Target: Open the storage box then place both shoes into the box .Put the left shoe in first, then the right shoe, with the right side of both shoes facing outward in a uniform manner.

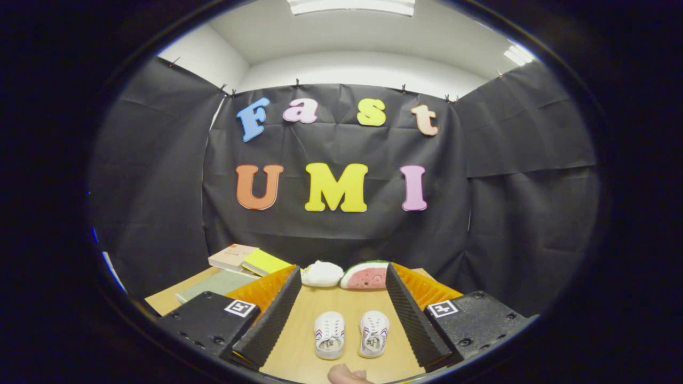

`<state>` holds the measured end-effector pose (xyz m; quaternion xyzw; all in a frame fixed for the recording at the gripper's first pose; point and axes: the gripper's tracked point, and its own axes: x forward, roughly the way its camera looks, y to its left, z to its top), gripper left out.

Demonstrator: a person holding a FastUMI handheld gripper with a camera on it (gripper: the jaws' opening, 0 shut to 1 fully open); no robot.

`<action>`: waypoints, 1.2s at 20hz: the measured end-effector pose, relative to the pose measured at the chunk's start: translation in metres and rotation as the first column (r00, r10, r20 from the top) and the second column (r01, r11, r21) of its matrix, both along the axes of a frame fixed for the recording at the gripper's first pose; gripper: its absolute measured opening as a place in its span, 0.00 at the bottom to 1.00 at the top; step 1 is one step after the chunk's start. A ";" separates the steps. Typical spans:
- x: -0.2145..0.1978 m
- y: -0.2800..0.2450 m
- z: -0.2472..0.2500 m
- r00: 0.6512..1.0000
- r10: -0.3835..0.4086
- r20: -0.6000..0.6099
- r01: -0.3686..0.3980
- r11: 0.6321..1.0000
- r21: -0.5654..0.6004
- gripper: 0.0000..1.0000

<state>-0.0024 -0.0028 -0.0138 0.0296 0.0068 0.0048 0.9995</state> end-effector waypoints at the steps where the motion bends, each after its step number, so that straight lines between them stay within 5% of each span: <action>1: 0.000 0.000 -0.001 1.000 -0.003 -0.003 0.003 1.000 0.003 1.00; 9: 0.006 0.016 -0.033 0.995 -0.017 -0.094 0.020 0.999 0.036 1.00; 16: 0.040 0.080 -0.082 0.941 0.185 -0.282 -0.140 0.975 0.172 1.00; 20: 0.066 0.096 -0.112 0.871 0.299 -0.389 -0.185 0.935 0.304 1.00; 24: 0.089 0.120 -0.124 0.749 0.503 -0.431 -0.285 0.832 0.476 1.00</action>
